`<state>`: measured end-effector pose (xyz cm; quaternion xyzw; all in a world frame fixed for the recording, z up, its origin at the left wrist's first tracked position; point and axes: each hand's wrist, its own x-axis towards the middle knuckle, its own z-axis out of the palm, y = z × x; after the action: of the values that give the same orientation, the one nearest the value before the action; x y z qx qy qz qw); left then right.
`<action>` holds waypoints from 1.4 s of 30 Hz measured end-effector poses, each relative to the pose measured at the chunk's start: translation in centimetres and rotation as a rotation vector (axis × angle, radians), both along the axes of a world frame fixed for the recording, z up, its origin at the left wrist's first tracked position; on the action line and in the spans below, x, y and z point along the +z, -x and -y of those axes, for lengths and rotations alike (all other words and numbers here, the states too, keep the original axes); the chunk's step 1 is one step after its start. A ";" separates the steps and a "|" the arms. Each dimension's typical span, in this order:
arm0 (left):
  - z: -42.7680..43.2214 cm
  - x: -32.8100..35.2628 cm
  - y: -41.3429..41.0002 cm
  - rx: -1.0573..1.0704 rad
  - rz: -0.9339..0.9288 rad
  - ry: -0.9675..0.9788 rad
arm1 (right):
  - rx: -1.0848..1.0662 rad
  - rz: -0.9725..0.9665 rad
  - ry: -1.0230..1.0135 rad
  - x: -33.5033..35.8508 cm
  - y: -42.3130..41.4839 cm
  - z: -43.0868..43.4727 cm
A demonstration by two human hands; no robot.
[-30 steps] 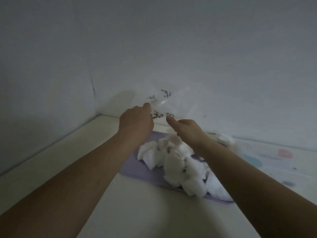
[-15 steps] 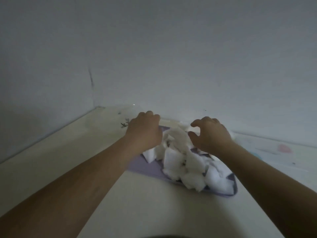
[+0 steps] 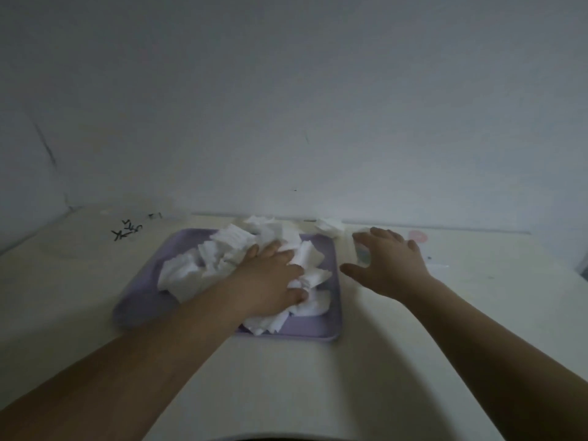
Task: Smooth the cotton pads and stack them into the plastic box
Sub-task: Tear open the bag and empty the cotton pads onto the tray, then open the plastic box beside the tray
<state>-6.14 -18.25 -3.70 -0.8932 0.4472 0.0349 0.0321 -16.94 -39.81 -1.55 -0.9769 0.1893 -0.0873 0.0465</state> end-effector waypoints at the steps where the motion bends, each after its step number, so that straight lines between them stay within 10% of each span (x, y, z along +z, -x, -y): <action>1: 0.1 0.2 -0.3 0.036 0.002 -0.014 | 0.013 0.027 -0.011 -0.3 0.1 0.1; 8: 6.1 3.7 1.8 -0.105 0.034 0.430 | -0.224 0.463 -0.192 -1.4 1.6 3.3; 16: 14.5 1.2 4.6 -0.091 -0.038 0.318 | -0.381 0.728 -0.967 -3.7 4.8 5.2; 27: 15.4 1.7 3.8 -0.114 0.093 0.356 | -0.343 0.848 -0.987 -5.4 5.9 5.4; 37: 15.4 6.2 -1.7 0.289 -0.322 0.878 | -0.380 0.858 -0.694 -6.8 5.4 5.6; 42: 15.2 2.7 -1.8 0.250 -0.600 0.767 | -0.348 0.788 -0.293 -5.4 5.7 6.1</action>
<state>-4.29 -33.41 -1.00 -0.8379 0.3072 0.1271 -0.4328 -22.65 -45.89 -6.91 -0.8059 0.3289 -0.4312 0.2374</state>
